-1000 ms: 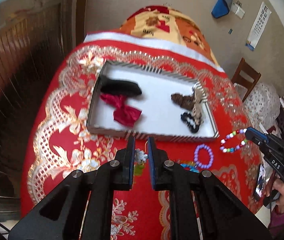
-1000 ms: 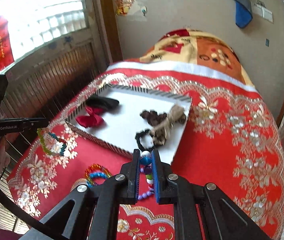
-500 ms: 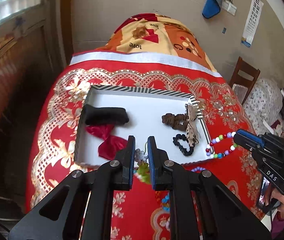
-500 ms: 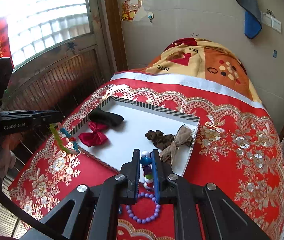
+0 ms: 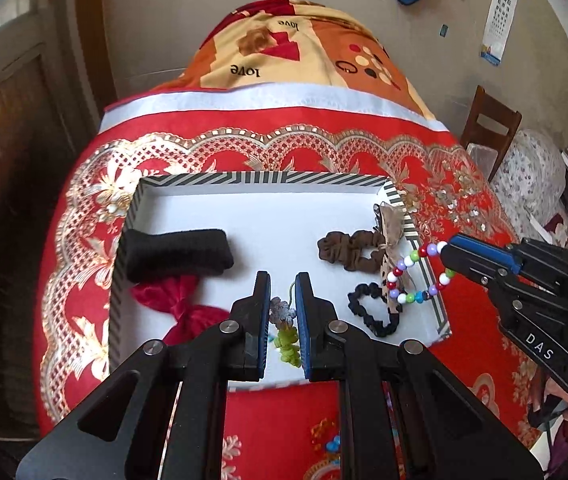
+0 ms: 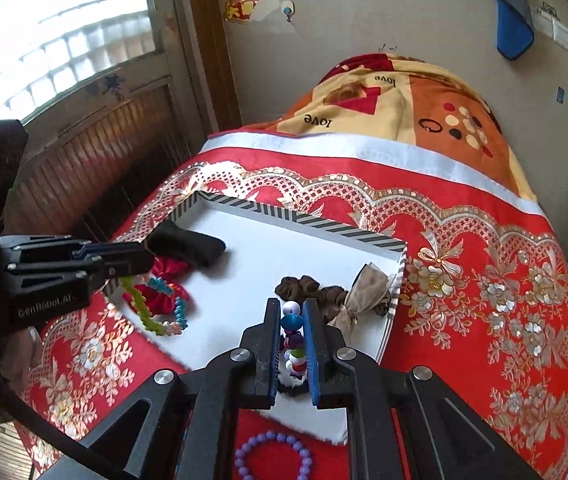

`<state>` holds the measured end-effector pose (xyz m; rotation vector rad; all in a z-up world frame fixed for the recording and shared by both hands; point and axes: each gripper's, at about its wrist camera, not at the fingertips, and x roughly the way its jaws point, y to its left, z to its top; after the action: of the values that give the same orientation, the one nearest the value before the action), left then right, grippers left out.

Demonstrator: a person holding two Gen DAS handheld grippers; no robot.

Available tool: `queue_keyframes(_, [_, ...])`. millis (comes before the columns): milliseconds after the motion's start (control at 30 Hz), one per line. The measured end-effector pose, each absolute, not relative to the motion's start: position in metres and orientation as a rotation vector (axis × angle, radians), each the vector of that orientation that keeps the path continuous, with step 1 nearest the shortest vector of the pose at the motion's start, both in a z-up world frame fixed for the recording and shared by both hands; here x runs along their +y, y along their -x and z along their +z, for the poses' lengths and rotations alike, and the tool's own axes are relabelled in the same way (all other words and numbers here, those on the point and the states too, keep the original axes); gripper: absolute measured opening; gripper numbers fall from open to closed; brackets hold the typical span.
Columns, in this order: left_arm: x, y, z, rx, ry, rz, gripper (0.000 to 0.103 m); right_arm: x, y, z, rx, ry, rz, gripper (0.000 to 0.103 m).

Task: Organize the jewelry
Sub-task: 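Carry the beaded clips into the tray while the right tool carries the multicolour bead bracelet, then open the left tool over the tray while the right tool releases the bracelet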

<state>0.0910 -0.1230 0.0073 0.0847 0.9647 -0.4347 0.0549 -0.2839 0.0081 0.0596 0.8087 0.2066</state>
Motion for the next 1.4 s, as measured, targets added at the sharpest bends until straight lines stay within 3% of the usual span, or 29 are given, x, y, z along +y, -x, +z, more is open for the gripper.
queue_keyframes(600, [-0.115, -0.142, -0.038, 1.048, -0.045, -0.376, 0.011, -0.276, -0.158, -0.013, 0.854, -0.097, 0.243, 0.010])
queue_keyframes(1100, [-0.104, -0.148, -0.064, 1.072, -0.051, -0.297, 0.012, -0.315, -0.200, -0.082, 0.959, -0.090, 0.079, 0.010])
queue_keyframes(1167, [-0.107, -0.148, -0.065, 1.067, -0.057, -0.296, 0.015, -0.313, -0.199, -0.085, 0.971, -0.065, 0.071, 0.010])
queue_keyframes(1300, [-0.108, -0.149, -0.066, 1.063, -0.038, -0.306, 0.044, -0.313, -0.197, -0.082, 0.962, -0.055, 0.059, 0.012])
queue_keyframes(1333, [-0.108, -0.148, -0.065, 1.059, -0.031, -0.306, 0.050, -0.314, -0.194, -0.080, 0.958, -0.055, 0.062, 0.015])
queue_keyframes(1400, [-0.107, -0.148, -0.062, 1.049, -0.022, -0.303, 0.051, -0.313, -0.188, -0.075, 0.944, -0.056, 0.068, 0.025])
